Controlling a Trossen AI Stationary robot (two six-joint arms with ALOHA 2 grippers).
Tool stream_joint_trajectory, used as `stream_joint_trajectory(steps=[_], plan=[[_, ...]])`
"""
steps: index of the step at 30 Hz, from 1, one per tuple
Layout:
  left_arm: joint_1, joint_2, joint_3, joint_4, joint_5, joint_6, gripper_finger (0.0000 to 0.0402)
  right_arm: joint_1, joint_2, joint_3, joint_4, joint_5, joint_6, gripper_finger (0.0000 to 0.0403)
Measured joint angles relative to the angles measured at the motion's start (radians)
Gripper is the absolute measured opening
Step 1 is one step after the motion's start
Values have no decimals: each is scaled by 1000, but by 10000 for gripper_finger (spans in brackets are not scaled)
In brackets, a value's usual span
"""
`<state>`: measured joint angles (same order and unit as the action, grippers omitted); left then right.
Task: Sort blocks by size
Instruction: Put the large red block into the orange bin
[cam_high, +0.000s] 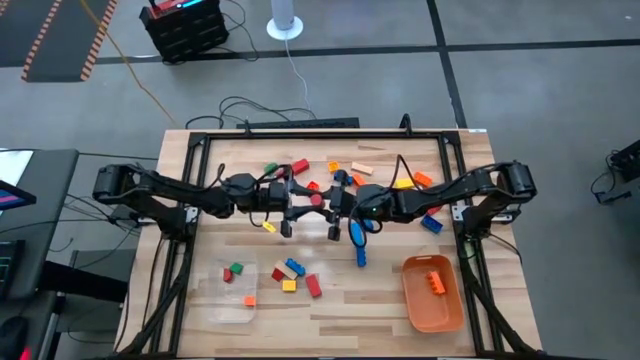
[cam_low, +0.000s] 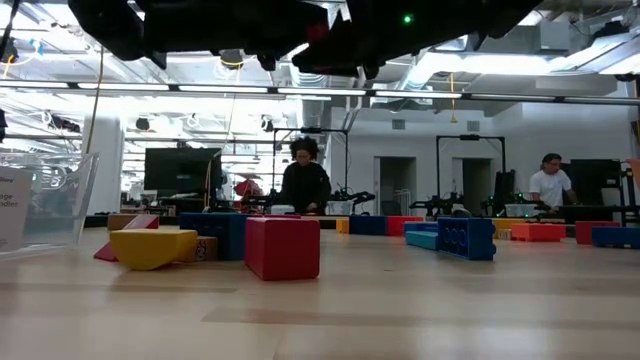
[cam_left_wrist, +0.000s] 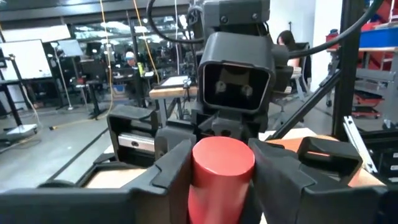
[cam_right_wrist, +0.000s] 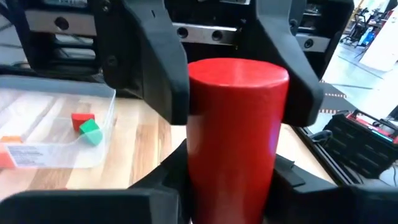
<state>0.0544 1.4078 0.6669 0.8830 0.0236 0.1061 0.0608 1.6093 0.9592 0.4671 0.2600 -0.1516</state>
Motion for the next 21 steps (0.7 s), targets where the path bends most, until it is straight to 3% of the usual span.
stream_joint_trajectory(steps=[5, 10, 15, 21], plan=[[1, -11, -1, -50, -47, -15, 157, 0, -19, 0, -36, 6, 22, 144], [3, -106, 18, -224, -84, 46, 179, 10, -109, 1, -232, 6, 120, 144], [-8, -212, 33, -530, -83, 26, 205, 64, -259, 3, -614, -21, 318, 144], [-42, -248, 33, -842, -81, -65, 209, 214, -385, 3, -1116, -172, 796, 144]])
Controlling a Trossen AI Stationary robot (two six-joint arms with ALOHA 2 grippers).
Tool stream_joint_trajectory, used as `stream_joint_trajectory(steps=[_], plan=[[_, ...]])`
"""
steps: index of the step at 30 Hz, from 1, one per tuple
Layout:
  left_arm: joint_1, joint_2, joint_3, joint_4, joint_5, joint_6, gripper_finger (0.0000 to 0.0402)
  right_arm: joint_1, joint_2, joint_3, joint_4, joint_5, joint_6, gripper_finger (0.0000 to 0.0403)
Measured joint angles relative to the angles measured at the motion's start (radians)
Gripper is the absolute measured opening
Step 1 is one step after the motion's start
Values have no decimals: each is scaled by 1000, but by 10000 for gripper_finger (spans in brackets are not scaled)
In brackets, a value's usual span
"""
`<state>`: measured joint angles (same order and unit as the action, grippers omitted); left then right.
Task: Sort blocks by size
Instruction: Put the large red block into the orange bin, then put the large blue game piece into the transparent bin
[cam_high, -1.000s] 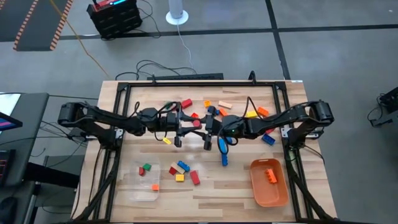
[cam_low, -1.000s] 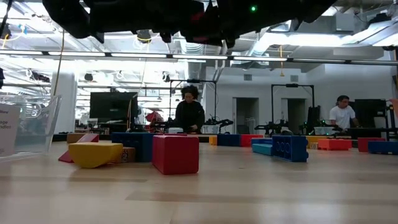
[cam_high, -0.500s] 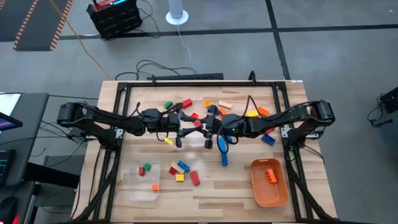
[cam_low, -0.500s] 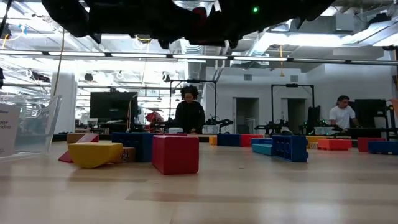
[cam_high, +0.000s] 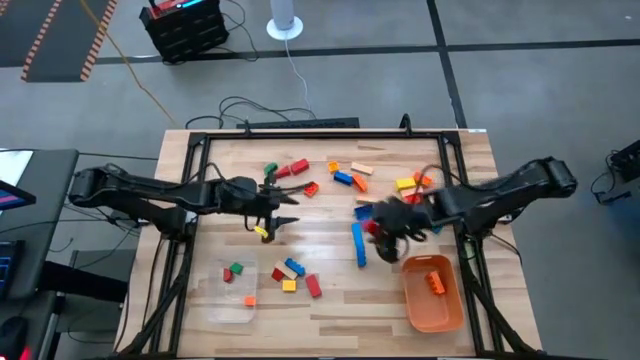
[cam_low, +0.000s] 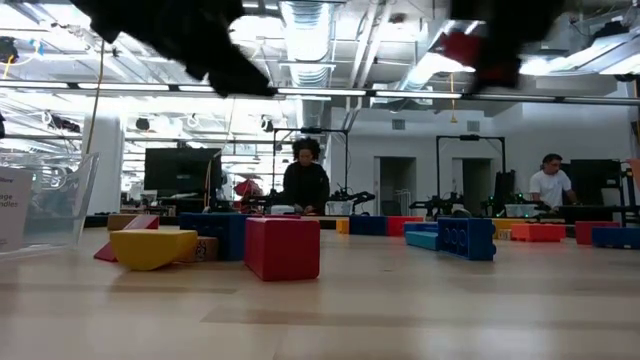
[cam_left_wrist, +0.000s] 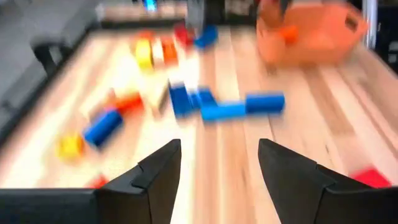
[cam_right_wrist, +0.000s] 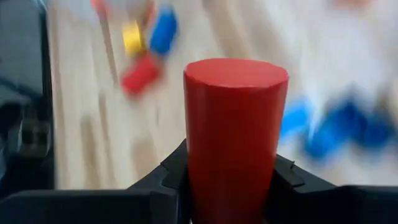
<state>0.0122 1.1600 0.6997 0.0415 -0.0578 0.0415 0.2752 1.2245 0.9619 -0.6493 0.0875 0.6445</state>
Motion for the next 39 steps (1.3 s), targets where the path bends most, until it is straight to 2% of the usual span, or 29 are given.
stream_joint_trajectory(steps=[4, 10, 15, 19, 21, 25, 28, 31, 33, 36, 39], plan=[[-38, 7, -1, -78, 0, -67, 209, 182, -9, -1, -159, -6, 295, 144], [-77, 7, -2, -99, -9, -94, 210, 416, 52, -1, -252, 3, 636, 144], [-78, 7, -2, -146, -16, -117, 210, 529, 149, -2, -297, -57, 888, 144], [-78, 7, -2, -190, -40, -100, 210, 564, 235, -2, -320, -108, 944, 144], [-78, 7, -2, -205, -40, -90, 210, 562, 259, -2, -319, -129, 950, 170], [-81, 7, -2, -241, -40, -35, 210, 544, 253, -1, -343, -206, 988, 279], [-100, 8, -2, -260, -35, 9, 210, 528, 210, 42, -430, -211, 1029, 326], [-145, 25, -1, -263, -15, 61, 210, 519, 184, 135, -541, -152, 1029, 338], [-175, 44, -1, -265, -14, 77, 210, 508, 180, 209, -627, -71, 991, 334], [-197, 87, 26, -308, -11, 78, 210, 478, 184, 302, -705, 115, 891, 323], [-205, 148, 67, -379, -11, 65, 210, 426, 187, 320, -676, 323, 747, 316]])
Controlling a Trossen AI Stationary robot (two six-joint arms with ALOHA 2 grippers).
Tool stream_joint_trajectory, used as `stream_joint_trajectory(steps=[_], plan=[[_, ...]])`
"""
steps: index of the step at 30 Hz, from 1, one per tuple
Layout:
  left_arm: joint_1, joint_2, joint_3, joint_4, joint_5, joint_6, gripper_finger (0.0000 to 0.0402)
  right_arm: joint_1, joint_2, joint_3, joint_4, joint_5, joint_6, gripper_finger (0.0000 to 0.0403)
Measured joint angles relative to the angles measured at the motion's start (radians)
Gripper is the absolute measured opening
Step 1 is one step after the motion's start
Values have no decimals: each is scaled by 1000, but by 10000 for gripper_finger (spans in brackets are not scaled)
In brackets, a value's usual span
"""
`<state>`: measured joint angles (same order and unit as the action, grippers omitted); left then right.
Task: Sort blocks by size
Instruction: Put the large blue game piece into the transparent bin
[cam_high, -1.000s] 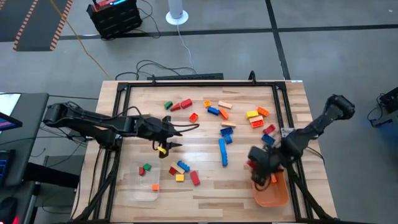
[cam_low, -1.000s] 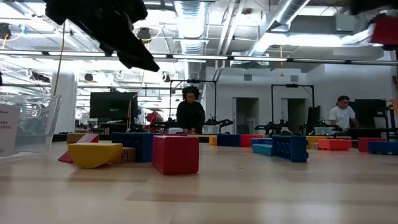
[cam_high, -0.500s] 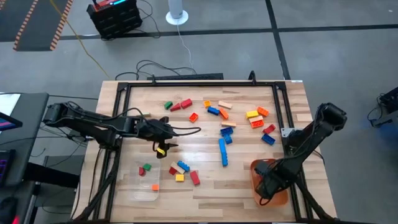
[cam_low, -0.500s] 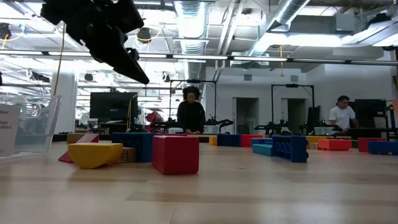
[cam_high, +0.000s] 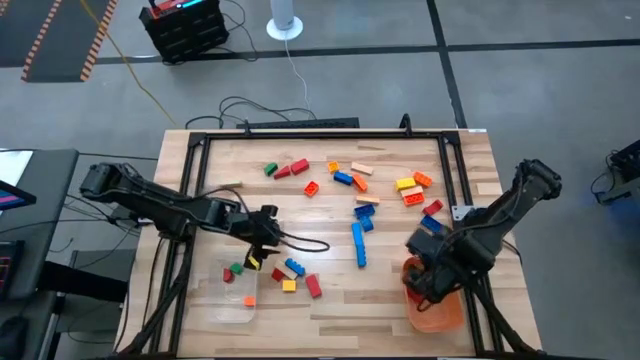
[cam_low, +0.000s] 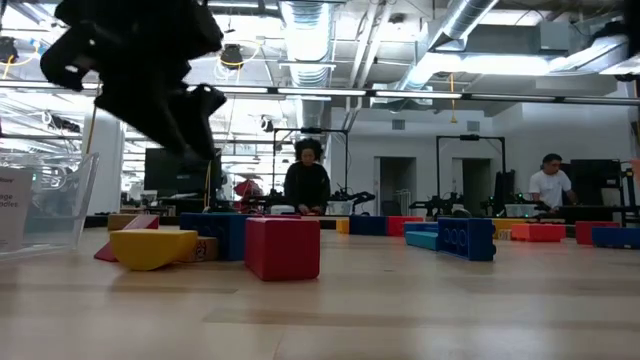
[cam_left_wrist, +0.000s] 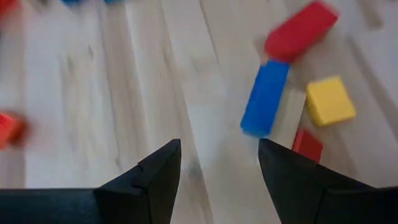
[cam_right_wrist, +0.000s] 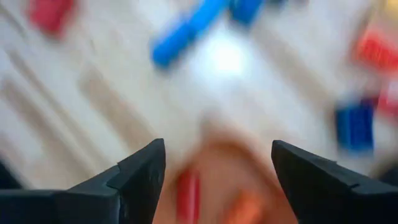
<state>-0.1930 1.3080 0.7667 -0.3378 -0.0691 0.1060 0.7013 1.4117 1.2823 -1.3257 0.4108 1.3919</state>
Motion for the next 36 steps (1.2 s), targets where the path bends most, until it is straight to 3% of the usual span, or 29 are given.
stream_joint_trajectory(steps=[5, 8, 14, 28, 36], plan=[[-21, 104, 58, -54, 4, 29, 210, -122, 20, 0, 93, 160, -248, 315], [-27, 159, 86, -56, 10, 71, 210, -189, 51, 0, 179, 172, -410, 315], [-19, 258, 142, -57, 115, 92, 210, -280, 101, 0, 341, 132, -657, 315], [-19, 387, 174, 26, 158, 84, 204, -311, 100, 0, 388, 118, -750, 315], [-18, 394, 175, 63, 125, 76, 110, -310, 100, 0, 387, 134, -750, 315]])
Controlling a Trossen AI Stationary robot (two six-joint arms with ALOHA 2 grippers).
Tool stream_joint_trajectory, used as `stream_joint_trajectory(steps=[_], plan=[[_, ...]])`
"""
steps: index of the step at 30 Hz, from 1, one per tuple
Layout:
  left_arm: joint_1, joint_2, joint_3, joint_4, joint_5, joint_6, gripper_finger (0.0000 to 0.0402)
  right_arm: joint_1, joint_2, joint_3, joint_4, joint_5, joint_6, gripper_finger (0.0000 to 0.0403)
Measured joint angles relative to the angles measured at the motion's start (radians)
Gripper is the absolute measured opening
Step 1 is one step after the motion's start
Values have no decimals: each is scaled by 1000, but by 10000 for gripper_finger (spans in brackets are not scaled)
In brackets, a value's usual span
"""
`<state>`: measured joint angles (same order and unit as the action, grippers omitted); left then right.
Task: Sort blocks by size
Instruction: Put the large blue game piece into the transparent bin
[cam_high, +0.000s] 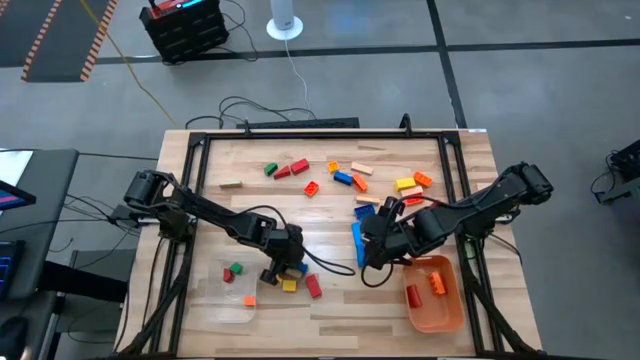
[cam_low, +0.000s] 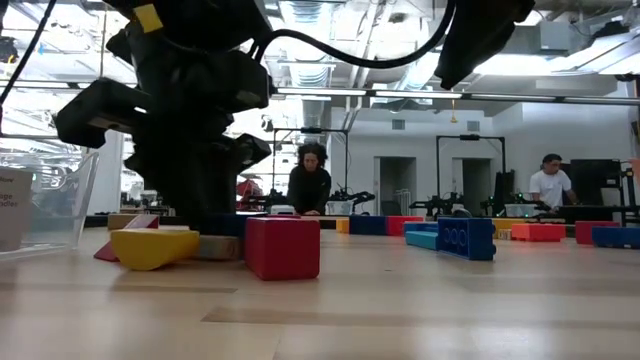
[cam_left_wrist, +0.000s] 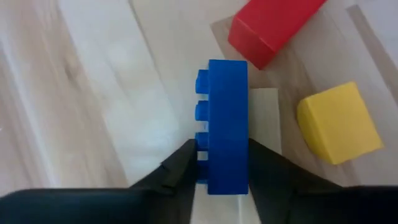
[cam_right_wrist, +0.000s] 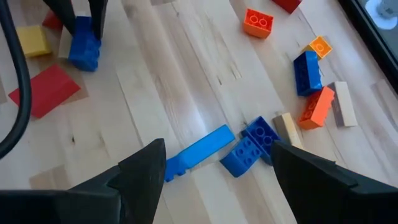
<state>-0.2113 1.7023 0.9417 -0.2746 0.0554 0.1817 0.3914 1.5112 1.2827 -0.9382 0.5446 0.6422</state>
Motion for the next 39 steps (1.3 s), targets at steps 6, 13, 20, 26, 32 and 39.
stream_joint_trajectory(steps=[6, 13, 20, 26, 32, 39], plan=[[28, -19, 0, -18, -1, -22, 85, 29, -5, 0, -35, 38, -1, 315], [81, -150, -1, -43, -48, -4, 85, 81, -28, -1, -130, 127, 76, 315], [120, -249, -25, 138, -44, 36, 85, 121, -22, -93, 164, 182, -66, 315], [125, -244, -60, 373, -19, 36, 89, 115, -22, -191, 612, 190, -365, 315], [121, -244, -60, 490, -8, 34, 90, 65, -12, -209, 740, 190, -497, 315], [121, -243, -60, 540, -8, 25, 91, 21, 16, -209, 824, 164, -585, 315]])
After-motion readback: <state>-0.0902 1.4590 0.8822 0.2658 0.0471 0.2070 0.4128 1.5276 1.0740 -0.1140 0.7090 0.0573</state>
